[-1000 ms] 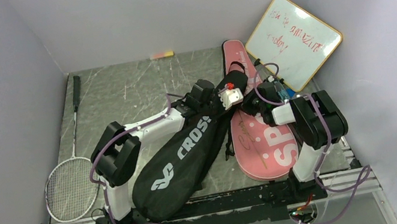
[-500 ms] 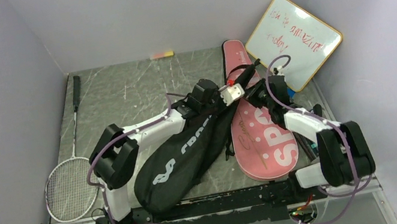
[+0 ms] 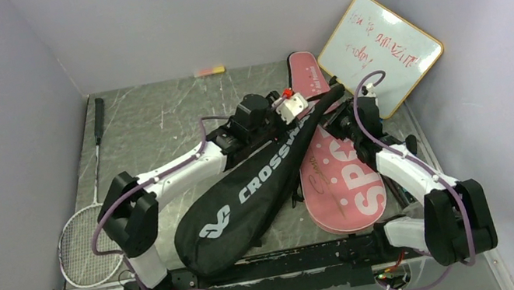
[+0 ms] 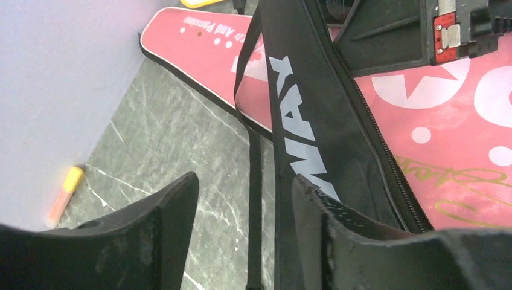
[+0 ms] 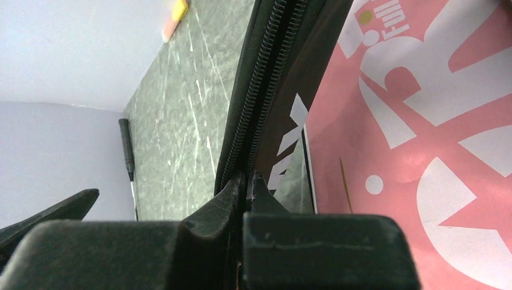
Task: Pack up the badminton gear
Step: Place the racket in the racket bag, then pick up the racket from the center of the board.
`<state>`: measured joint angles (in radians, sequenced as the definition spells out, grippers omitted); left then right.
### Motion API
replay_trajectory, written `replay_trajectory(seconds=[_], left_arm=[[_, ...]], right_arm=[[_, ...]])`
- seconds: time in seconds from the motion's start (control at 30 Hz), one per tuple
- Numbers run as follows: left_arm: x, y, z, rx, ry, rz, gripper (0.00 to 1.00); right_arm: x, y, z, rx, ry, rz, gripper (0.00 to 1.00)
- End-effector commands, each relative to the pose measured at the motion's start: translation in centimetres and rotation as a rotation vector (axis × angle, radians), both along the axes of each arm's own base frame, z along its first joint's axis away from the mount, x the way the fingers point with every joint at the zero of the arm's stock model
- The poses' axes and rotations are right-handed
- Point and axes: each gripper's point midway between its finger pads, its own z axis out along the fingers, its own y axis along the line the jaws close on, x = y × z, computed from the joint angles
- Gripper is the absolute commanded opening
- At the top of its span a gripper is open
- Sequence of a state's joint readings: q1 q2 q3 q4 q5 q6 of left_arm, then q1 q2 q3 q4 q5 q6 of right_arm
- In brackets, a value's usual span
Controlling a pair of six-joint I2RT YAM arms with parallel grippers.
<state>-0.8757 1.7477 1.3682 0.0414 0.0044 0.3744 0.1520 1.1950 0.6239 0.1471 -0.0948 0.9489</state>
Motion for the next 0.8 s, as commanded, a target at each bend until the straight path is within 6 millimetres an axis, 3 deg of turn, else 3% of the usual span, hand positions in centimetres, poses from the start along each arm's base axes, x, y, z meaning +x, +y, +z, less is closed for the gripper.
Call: replay_trajectory(seconds=[0.0, 0.13, 0.33, 0.4, 0.53, 0.77], left_arm=[[-0.1, -0.8, -0.3, -0.006, 0.027, -0.026, 0.67], [-0.4, -1.5, -1.4, -0.001, 0.069, -0.055, 0.78], [0.8, -0.7, 0.0, -0.050, 0.078, 0.065, 0.76], [3.0, 1.5, 0.5, -0.046, 0.053, 0.260, 0.77], [7.0, 8.1, 1.0, 0.022, -0.036, 0.623, 0.78], [11.7, 16.9, -0.3, 0.046, -0.037, 0.870, 0.82]], right_arm=[[1.0, 0.0, 4.0, 0.003, -0.104, 0.004, 0.00], [1.1, 0.5, 3.8, 0.014, -0.102, 0.026, 0.00], [1.0, 0.5, 3.8, 0.009, -0.102, 0.025, 0.00], [1.0, 0.4, 3.9, 0.006, -0.106, 0.021, 0.00], [1.0, 0.3, 3.9, -0.003, -0.108, 0.014, 0.00], [1.0, 0.7, 4.0, 0.017, -0.103, 0.033, 0.00]])
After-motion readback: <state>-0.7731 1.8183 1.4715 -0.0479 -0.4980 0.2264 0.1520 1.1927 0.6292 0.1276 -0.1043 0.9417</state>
